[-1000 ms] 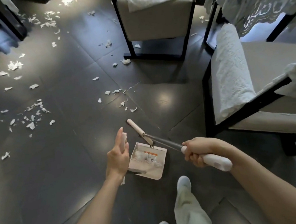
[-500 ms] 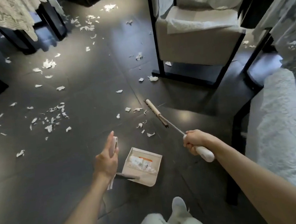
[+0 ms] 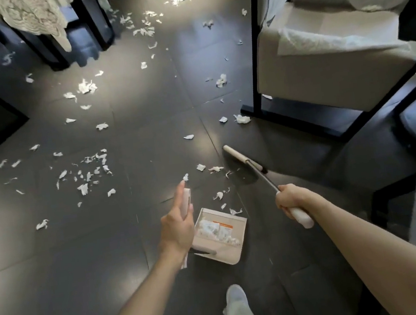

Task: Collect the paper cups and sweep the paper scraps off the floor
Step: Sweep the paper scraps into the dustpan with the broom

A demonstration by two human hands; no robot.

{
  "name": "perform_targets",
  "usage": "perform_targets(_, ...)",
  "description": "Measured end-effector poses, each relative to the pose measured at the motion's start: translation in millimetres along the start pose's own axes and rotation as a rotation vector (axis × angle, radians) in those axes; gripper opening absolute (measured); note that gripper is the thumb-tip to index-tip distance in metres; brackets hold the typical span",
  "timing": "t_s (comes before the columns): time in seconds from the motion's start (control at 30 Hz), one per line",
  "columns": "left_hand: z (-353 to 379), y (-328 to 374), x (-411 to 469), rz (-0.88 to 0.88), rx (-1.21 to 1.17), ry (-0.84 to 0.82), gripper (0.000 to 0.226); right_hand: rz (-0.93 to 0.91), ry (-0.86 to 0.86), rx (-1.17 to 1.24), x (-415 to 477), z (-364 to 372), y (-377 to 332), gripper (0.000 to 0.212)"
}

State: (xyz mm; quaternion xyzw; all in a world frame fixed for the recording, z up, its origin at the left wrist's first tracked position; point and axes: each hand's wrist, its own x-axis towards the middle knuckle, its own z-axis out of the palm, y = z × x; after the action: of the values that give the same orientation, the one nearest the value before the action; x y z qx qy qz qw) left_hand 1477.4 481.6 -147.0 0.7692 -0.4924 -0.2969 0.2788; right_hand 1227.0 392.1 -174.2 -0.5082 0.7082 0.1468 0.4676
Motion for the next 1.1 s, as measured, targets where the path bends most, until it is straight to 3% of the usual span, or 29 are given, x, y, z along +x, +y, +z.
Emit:
perform_targets(0.13, 9.5, 16.3, 29.1, 0.005, -0.002, 0.007, 0.054, -0.001, -0.105, -0.259, -10.5, 3.5, -19.1, 0.056)
perform_targets(0.23, 14.3, 24.7, 40.0, 0.031, -0.010, -0.004, 0.056, -0.010, -0.247, -0.297, -38.1, 9.5, -30.1, 0.055)
perform_targets(0.4, 15.3, 31.1, 40.6, 0.006, -0.027, -0.020, 0.056, 0.226, -0.468, 0.326, -73.2, -20.4, -42.0, 0.057)
perform_targets(0.53, 4.8, 24.5, 32.3, 0.010, -0.039, -0.032, 0.058, 0.255, -0.504, 0.553, -94.4, -49.2, -49.3, 0.056)
perform_targets(0.67, -11.6, 9.7, 27.2, -0.044, -0.075, 0.017, 0.058, 0.177, -0.463, 0.501, -96.3, -67.2, -64.2, 0.047)
perform_targets(0.77, -27.1, -2.8, 26.0, -0.099, -0.127, 0.076, 0.057, 0.111, -0.399, 0.451, -81.8, -72.7, -87.5, 0.051)
perform_targets(1.1, -72.6, -33.3, 75.1, -0.239, -0.062, 0.129, 0.056, -0.210, -0.122, -0.169, 38.6, -46.1, -171.3, 0.041)
